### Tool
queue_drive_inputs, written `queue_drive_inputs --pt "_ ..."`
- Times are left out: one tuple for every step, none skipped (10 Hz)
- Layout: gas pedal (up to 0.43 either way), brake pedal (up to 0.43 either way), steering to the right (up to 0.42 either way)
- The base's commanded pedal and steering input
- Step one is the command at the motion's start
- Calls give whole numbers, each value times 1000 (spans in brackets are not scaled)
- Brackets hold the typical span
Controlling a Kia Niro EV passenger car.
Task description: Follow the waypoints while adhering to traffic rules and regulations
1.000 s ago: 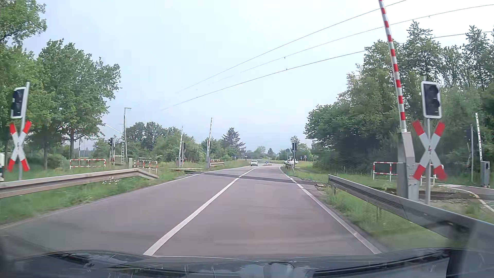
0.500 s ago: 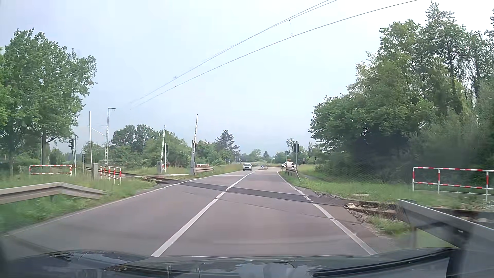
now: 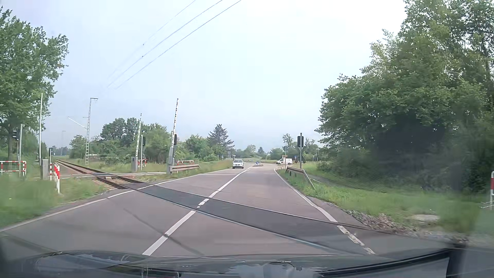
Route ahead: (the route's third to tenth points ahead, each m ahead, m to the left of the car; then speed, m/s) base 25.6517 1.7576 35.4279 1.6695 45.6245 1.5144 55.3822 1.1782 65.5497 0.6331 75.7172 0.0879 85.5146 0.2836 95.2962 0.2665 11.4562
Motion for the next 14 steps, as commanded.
queue_drive_inputs --pt "130 0 10" --pt "130 0 7" --pt "130 0 6" --pt "130 0 5" --pt "130 0 4" --pt "138 0 5" --pt "138 0 5" --pt "138 0 3" --pt "138 0 4" --pt "138 0 5" --pt "138 0 4" --pt "138 0 4" --pt "138 0 4" --pt "138 0 5"
